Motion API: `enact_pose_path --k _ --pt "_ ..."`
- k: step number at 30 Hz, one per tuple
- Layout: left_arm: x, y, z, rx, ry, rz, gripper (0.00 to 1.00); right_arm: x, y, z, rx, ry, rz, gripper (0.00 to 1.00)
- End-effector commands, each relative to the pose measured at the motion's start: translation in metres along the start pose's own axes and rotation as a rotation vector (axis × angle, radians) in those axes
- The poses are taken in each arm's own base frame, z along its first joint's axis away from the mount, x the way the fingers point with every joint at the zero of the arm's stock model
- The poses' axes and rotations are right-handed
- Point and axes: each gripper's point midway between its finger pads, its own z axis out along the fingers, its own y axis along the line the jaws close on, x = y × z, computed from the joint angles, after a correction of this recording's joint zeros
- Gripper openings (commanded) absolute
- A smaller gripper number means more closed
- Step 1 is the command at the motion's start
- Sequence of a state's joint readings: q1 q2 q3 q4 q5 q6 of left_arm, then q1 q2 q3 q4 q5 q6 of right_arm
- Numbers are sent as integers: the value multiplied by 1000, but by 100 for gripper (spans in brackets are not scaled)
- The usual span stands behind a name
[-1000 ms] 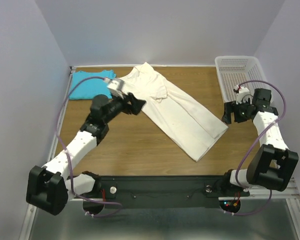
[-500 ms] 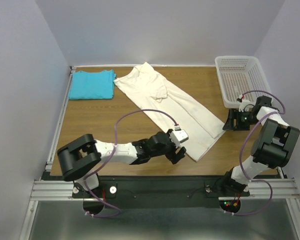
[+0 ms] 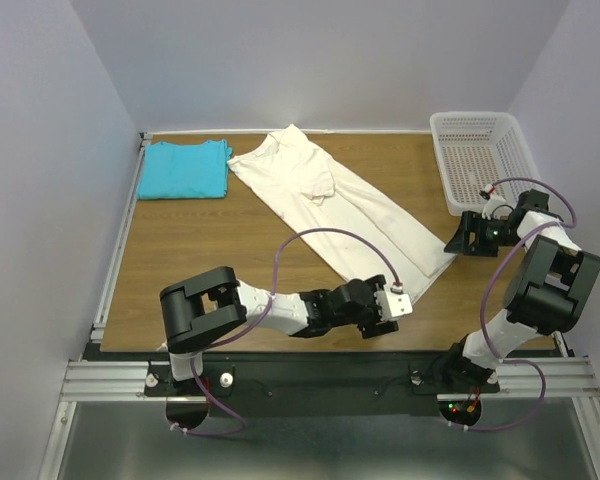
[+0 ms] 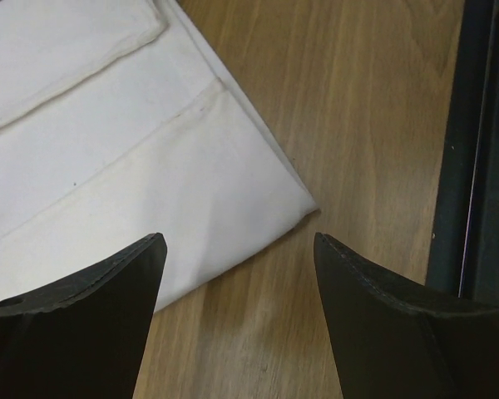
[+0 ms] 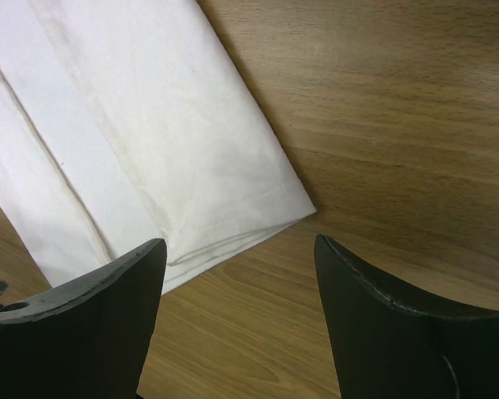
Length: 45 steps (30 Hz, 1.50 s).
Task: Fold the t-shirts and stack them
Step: Fold the tshirt
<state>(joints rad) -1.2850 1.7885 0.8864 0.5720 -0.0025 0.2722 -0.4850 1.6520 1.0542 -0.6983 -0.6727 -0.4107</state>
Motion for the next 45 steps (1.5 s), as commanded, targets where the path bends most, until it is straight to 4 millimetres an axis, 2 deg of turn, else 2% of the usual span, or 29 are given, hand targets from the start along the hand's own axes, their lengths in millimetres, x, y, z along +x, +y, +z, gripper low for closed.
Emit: enact_pose_path --k 1,7,16,18,22,25,26,31,38,45 --pt "-24 -16 4 77 -86 141 83 -13 3 -5 -24 -49 -26 78" --pt "-24 -28 14 107 -78 178 82 -11 7 -10 -22 -61 -76 80" --pt "-7 -26 36 62 -21 174 73 -12 8 -9 -40 -65 -82 80" --pt "-1 -22 37 32 -1 170 68 -13 8 -8 -44 -66 -78 80" --pt "3 -19 40 13 13 171 55 -11 8 -7 -53 -64 -72 80" --pt "3 -20 41 19 16 162 26 -8 7 -5 -52 -52 -58 80" --pt "2 -20 40 20 15 158 13 -6 6 -4 -49 -49 -54 79" --pt "2 -23 38 36 9 143 0 1 -4 5 -33 -11 2 75" --pt "-11 -24 35 39 -23 121 0 -5 -22 16 30 -27 62 73" --pt "-11 -25 34 40 -34 102 0 -9 -43 29 92 -38 109 71"
